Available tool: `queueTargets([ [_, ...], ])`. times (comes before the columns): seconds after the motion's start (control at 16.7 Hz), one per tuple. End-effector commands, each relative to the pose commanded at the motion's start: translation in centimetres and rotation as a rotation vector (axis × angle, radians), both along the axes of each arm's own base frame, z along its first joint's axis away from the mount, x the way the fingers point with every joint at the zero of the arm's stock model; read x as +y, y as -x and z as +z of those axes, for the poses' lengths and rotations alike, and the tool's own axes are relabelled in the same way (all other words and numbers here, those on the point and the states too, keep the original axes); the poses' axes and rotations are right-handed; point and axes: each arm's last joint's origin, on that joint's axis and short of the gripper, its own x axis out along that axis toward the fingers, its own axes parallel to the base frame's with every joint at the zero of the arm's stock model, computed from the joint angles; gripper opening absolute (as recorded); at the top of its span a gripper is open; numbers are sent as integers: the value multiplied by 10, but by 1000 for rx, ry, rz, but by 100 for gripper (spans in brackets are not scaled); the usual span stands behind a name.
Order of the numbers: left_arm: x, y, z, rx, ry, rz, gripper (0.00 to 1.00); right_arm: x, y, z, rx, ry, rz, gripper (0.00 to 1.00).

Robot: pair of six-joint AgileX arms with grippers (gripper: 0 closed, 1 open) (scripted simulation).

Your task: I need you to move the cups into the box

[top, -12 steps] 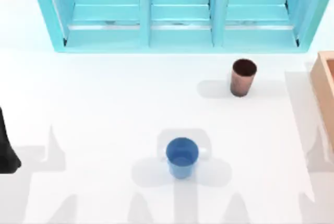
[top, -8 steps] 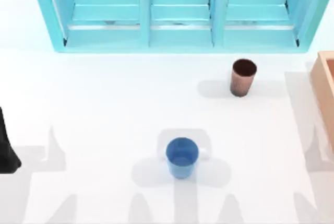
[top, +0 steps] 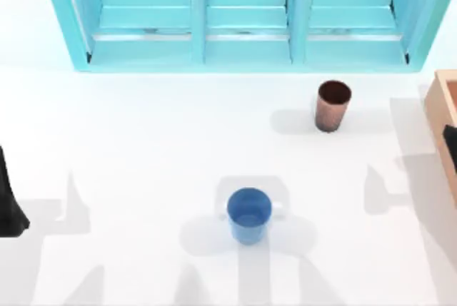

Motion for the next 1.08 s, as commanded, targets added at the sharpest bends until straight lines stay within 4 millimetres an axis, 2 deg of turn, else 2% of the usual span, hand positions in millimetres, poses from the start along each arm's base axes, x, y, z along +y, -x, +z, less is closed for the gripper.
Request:
queueTargets([
  [0.24,0,0,0,0,0,0,100,56,-42,35,357,12,81,100],
  [0.42,0,0,0,0,0,0,100,110,-75,41,601,82,90,100],
  [0.6,0,0,0,0,0,0,100,161,-101,32,795,174,66,100],
  [0.78,0,0,0,0,0,0,100,199,-121,16,937,259,25,100],
  [0.96,0,0,0,0,0,0,100,224,-135,-2,1034,326,-17,100],
  [1.08,0,0,0,0,0,0,100,232,-141,-11,1071,353,-35,100],
])
